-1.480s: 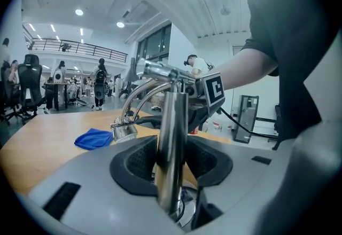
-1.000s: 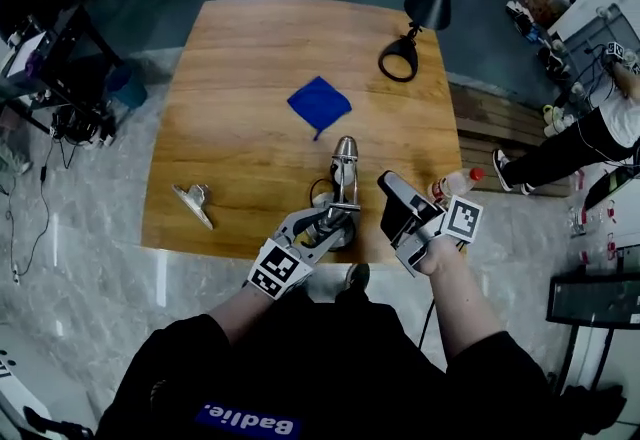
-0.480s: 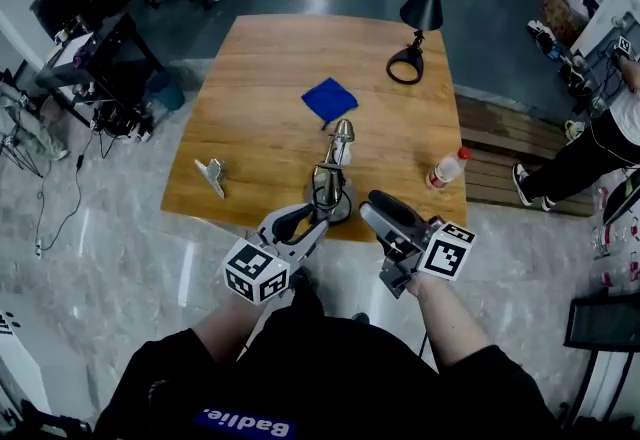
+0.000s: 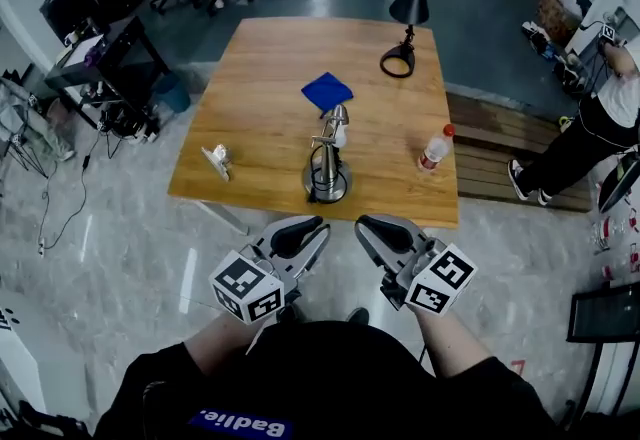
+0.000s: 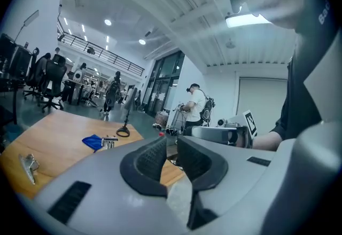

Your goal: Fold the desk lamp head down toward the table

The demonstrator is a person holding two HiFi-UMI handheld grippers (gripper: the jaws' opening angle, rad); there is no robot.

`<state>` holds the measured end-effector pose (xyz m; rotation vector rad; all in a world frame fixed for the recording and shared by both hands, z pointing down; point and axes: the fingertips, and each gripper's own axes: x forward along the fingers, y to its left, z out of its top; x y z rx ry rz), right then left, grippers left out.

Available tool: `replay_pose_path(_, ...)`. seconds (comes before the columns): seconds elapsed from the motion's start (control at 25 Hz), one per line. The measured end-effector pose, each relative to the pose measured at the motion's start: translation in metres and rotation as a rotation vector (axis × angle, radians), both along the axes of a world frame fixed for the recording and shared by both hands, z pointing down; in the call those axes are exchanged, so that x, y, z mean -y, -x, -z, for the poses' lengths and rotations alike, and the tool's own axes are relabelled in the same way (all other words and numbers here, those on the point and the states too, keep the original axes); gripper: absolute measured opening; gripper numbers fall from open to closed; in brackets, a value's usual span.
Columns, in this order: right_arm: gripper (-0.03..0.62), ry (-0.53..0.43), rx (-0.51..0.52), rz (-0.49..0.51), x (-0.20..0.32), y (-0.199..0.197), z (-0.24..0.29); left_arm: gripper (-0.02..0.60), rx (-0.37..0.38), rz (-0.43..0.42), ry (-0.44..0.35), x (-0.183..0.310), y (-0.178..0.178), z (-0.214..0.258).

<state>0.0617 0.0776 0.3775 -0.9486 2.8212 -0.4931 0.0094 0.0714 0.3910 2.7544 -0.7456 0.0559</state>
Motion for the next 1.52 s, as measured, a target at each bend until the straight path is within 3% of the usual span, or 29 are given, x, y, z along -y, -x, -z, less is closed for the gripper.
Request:
replay_pose_path(0.2,0.011,-0.099,-0.071,-0.017,-0.029,0.029,0.02,0.009,-0.018,-0.057,-0.049,-0.026,0.018,0.021)
replay_pose_path(0.48,0.006,-0.193,-0.215,-0.045,-0.048,0.058,0.021,0.008,-0.017,-0.111,-0.061,-0.041,0.033,0.023)
replay_pose_path(0.84,0.006,-0.174,-0.255,-0.092,-0.043,0.061,0.012,0.008,-0.017,-0.128,-0.041,-0.035,0.038,0.016)
replay_pose_path(1.52,0.006,-0.158,-0.257,-0.076,-0.043,0.068,0.01,0.008,-0.013,-0.121,-0.024,-0.037,0.043,0.011)
